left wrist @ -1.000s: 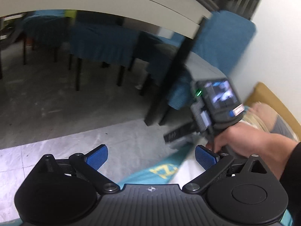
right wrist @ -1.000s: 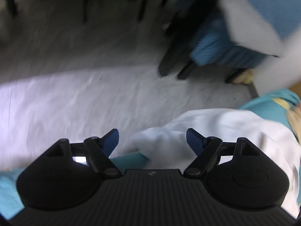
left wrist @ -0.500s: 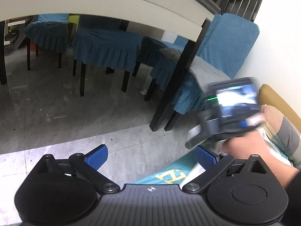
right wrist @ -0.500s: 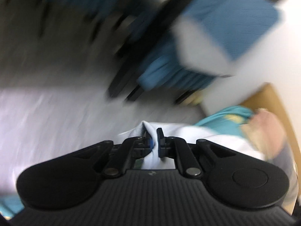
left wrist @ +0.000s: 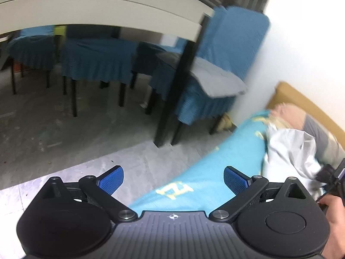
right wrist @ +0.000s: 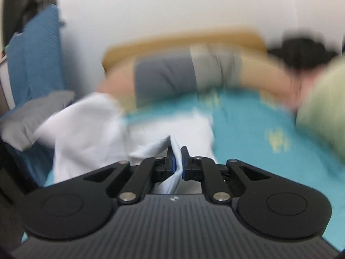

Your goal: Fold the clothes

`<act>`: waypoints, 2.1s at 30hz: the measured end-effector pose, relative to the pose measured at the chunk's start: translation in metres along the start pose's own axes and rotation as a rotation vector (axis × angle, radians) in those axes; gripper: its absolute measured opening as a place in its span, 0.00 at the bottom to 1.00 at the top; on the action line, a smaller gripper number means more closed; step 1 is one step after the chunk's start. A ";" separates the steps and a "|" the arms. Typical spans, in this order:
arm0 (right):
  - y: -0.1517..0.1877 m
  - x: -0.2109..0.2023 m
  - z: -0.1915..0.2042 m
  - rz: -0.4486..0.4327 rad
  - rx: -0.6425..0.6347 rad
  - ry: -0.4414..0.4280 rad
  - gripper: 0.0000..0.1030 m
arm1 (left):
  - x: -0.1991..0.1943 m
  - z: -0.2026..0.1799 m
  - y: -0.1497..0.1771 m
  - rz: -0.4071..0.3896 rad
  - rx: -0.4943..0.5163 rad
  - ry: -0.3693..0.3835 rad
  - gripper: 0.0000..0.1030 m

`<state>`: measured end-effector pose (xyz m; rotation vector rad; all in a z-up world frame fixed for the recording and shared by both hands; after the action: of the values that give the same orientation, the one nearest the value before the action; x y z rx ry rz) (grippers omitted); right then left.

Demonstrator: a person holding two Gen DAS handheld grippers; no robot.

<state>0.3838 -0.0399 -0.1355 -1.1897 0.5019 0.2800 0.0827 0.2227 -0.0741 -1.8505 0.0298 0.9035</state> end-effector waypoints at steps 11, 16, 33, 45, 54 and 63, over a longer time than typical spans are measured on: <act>-0.002 -0.053 -0.012 0.169 -0.024 -0.321 0.75 | 0.011 -0.040 0.025 0.047 0.151 0.069 0.97; -0.009 -0.131 -0.032 0.192 -0.013 -0.369 0.75 | 0.004 -0.051 0.029 0.045 0.193 0.120 0.97; 0.049 -0.361 -0.126 0.224 -0.025 -0.424 0.75 | -0.057 -0.052 -0.001 0.391 0.285 0.515 0.95; 0.042 -0.351 -0.148 0.269 0.129 -0.483 0.75 | 0.016 0.016 0.013 0.665 0.471 0.604 0.72; 0.037 -0.345 -0.161 0.261 0.175 -0.465 0.75 | 0.001 0.029 0.048 0.659 0.624 0.581 0.10; 0.033 -0.346 -0.177 0.242 0.223 -0.450 0.75 | -0.136 -0.044 0.046 0.354 1.110 0.583 0.03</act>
<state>0.0320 -0.1753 -0.0344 -0.8143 0.2712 0.6655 -0.0085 0.1156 -0.0217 -0.9785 1.0318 0.3696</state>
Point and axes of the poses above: each gripper's, at about its wrist camera, not at the fingertips, and x roughly the way its jaws point, z to its left, y to its underside, the point moved 2 cm from there along x, roughly the way its jaws point, and after that the axes turned 5 degrees about x, right-handed, at the moved point
